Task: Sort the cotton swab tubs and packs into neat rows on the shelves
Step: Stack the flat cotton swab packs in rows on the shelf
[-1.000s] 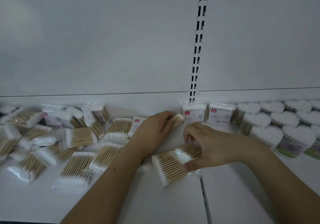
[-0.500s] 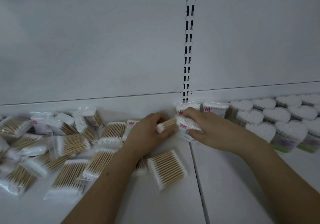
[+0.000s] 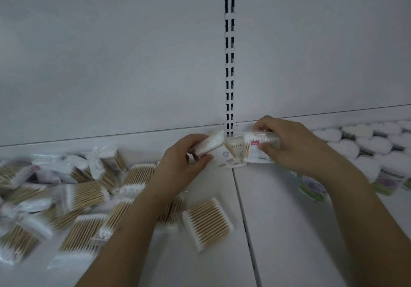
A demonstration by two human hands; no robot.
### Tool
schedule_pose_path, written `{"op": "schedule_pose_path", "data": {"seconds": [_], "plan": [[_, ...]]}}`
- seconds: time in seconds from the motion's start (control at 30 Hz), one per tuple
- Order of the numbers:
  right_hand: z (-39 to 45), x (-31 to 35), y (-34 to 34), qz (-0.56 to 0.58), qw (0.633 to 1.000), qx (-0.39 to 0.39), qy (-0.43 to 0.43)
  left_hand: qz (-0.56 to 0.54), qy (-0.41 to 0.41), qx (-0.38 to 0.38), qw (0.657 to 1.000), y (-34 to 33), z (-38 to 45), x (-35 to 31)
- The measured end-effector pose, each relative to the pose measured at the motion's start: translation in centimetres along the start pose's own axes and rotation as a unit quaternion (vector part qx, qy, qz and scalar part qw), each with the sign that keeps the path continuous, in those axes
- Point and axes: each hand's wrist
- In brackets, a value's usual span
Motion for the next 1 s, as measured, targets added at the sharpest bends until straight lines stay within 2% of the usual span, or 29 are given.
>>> {"op": "schedule_pose_path", "data": {"seconds": [0.2,0.3,0.43,0.67,0.83,1.0], "plan": [[0.4,-1.4,-0.1,-0.04,0.999,-0.016,0.02,0.07,-0.018,0.032,0.997,-1.6,1.4,-1.9],[0.4,-2.2,-0.2,-0.065,0.998,-0.015,-0.006,0.101,-0.034,0.027,0.994,-2.9,1.8,-2.0],[0.6,-3.0,-0.4,-0.065,0.998,-0.01,-0.021,0.126,-0.011,-0.004,0.992,-4.1,1.9,-2.1],[0.4,-2.9,-0.8,-0.06,0.997,-0.022,-0.045,0.111,0.034,-0.06,0.991,-5.6,1.2,-1.8],[0.2,-2.8,-0.6,-0.103,0.992,-0.008,-0.073,0.106,0.056,-0.022,0.993,-6.1,1.0,-1.1],[0.7,-3.3,-0.7,-0.088,0.994,0.021,-0.065,0.083,0.058,-0.007,0.995,-6.3,1.4,-1.4]]}}
Point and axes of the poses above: each hand's wrist, its own z-axis towards the middle knuckle, its own y-axis out of the back of the hand, x = y × z, and after that the axes turned 8 degrees about z, right-handed
